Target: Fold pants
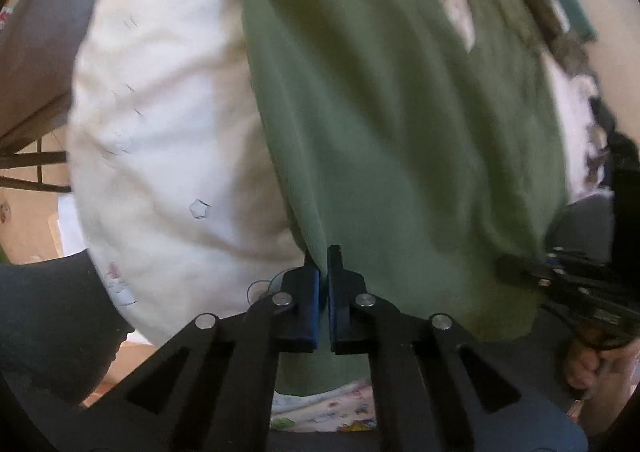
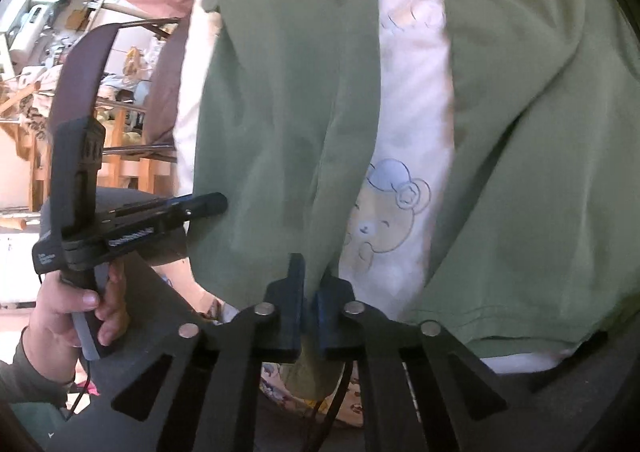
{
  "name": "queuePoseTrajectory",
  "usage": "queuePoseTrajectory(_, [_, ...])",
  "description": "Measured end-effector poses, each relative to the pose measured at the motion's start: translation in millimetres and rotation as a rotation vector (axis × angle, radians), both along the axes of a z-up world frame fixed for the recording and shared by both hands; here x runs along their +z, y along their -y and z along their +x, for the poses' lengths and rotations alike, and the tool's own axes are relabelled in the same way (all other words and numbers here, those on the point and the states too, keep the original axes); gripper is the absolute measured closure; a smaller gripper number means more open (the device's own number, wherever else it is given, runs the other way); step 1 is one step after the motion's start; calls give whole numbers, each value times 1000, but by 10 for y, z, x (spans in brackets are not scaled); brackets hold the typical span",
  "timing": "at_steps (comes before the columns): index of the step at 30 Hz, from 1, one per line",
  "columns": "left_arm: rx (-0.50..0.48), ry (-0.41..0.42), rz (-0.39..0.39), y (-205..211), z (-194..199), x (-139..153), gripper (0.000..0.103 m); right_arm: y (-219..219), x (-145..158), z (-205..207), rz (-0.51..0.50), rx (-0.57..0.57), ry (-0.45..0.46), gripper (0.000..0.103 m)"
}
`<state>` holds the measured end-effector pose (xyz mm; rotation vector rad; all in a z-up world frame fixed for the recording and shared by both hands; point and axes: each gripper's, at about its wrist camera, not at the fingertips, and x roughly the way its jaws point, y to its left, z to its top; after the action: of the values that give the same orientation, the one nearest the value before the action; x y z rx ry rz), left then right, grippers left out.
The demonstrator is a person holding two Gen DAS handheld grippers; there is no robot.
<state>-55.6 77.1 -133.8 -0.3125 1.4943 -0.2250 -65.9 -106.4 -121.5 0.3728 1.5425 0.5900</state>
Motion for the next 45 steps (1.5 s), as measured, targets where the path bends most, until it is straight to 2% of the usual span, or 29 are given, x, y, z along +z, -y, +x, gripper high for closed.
queuePoseTrajectory(4, [36, 133, -34, -248, -132, 621, 102, 136, 308, 14, 78, -11, 74, 101])
queuePoseTrajectory(7, [88, 250, -87, -469, -110, 1118, 102, 262, 668, 110, 141, -20, 175, 102])
queuePoseTrajectory(10, [109, 402, -84, -603, -48, 1619, 103, 340, 996, 185, 152, 5, 284, 103])
queuePoseTrajectory(14, [129, 491, -81, -721, 243, 1954, 103, 572, 1288, 365, 189, -12, 369, 103])
queuePoseTrajectory(15, [124, 487, -67, -738, 314, 1947, 103, 559, 1312, 434, 195, -14, 375, 103])
queuePoseTrajectory(17, [128, 419, -61, -732, 467, 1768, 103, 504, 1319, 568, 201, -10, 373, 103])
queuePoseTrajectory(20, [158, 308, -44, -670, 501, 1343, 102, 441, 1275, 639, 213, -11, 348, 103])
queuePoseTrajectory(22, [182, 200, -50, -576, 426, 945, 94, 373, 1270, 648, 223, -3, 344, 103])
queuePoseTrajectory(23, [196, 170, -63, -552, 387, 817, 75, 365, 1252, 633, 231, -2, 340, 103])
queuePoseTrajectory(24, [221, 141, -79, -515, 341, 663, 51, 367, 1248, 616, 235, -6, 336, 103])
queuePoseTrajectory(26, [267, 142, -79, -433, 246, 440, 36, 358, 1245, 595, 244, -14, 329, 103])
queuePoseTrajectory(29, [271, 118, -92, -258, 122, 211, 36, 442, 1232, 575, 239, -58, 325, 103])
queuePoseTrajectory(31, [231, 99, -61, -104, 87, 76, 36, 575, 1169, 594, 198, -122, 332, 103])
queuePoseTrajectory(34, [187, 108, -31, 63, 93, 14, 36, 922, 810, 736, 97, -268, 286, 103])
queuePoseTrajectory(36, [149, 128, -32, 197, 137, 1, 36, 1157, 355, 884, 54, -335, 174, 102])
queuePoseTrajectory(40, [86, 99, -69, 499, 236, -130, 36, 1273, -132, 959, 25, -378, 75, 102])
queuePoseTrajectory(42, [65, 84, -52, 635, 280, -243, 36, 1254, -159, 986, 32, -380, 72, 102])
queuePoseTrajectory(45, [100, 110, -142, 689, 302, -233, 36, 1229, -130, 997, 21, -355, 100, 102])
